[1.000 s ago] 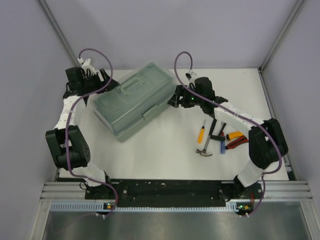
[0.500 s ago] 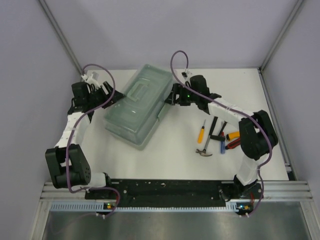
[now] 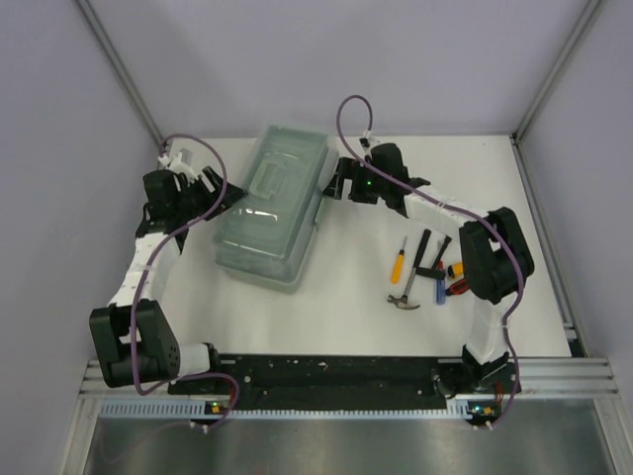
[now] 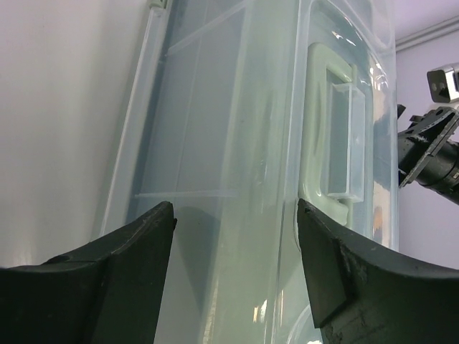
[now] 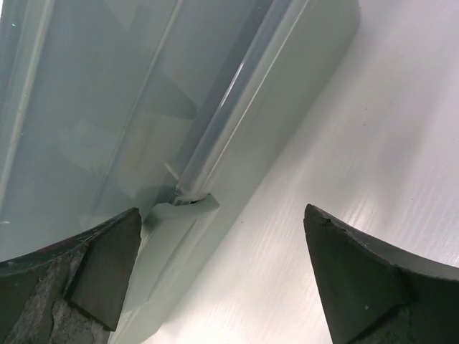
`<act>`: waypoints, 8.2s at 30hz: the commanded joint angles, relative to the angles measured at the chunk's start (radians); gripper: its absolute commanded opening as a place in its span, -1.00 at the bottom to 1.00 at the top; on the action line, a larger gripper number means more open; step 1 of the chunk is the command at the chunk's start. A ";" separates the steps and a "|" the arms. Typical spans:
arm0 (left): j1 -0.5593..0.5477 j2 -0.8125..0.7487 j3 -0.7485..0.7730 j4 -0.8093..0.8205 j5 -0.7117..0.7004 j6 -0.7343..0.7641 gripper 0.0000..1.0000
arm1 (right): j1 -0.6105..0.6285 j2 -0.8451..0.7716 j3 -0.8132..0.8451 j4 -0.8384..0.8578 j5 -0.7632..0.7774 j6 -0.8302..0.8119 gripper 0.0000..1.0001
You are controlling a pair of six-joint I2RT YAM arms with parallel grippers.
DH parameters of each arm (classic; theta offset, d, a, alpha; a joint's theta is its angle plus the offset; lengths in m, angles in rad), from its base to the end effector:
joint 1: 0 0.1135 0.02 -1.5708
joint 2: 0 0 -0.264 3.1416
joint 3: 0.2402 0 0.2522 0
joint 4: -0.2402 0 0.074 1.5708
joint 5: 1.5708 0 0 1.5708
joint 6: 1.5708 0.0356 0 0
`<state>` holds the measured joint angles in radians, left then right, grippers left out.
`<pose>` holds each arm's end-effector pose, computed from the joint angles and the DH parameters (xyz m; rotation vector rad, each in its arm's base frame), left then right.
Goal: Pack the tool kit
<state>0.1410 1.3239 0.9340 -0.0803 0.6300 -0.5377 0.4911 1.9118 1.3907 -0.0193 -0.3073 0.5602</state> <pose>0.2965 0.0209 0.2853 -0.2912 2.0363 -0.8882 0.3857 0.2185 0.2369 -0.1180 2.2283 0.9293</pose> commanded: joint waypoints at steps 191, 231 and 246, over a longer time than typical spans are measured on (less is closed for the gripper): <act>-0.308 0.492 0.272 -0.254 -0.070 -0.165 0.71 | -0.031 0.273 0.057 0.900 -0.483 0.791 -1.00; -0.224 0.491 0.339 -0.358 -0.188 -0.191 0.69 | -0.105 0.244 -0.309 1.145 -0.271 1.015 0.24; -0.193 0.440 0.526 -0.469 -0.283 -0.070 0.71 | -0.186 -0.092 -0.435 0.561 -0.108 0.632 0.84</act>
<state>-0.0475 1.7374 1.4239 -0.2157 0.3492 -0.5926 0.3122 1.9465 0.8886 0.7403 -0.4515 1.3823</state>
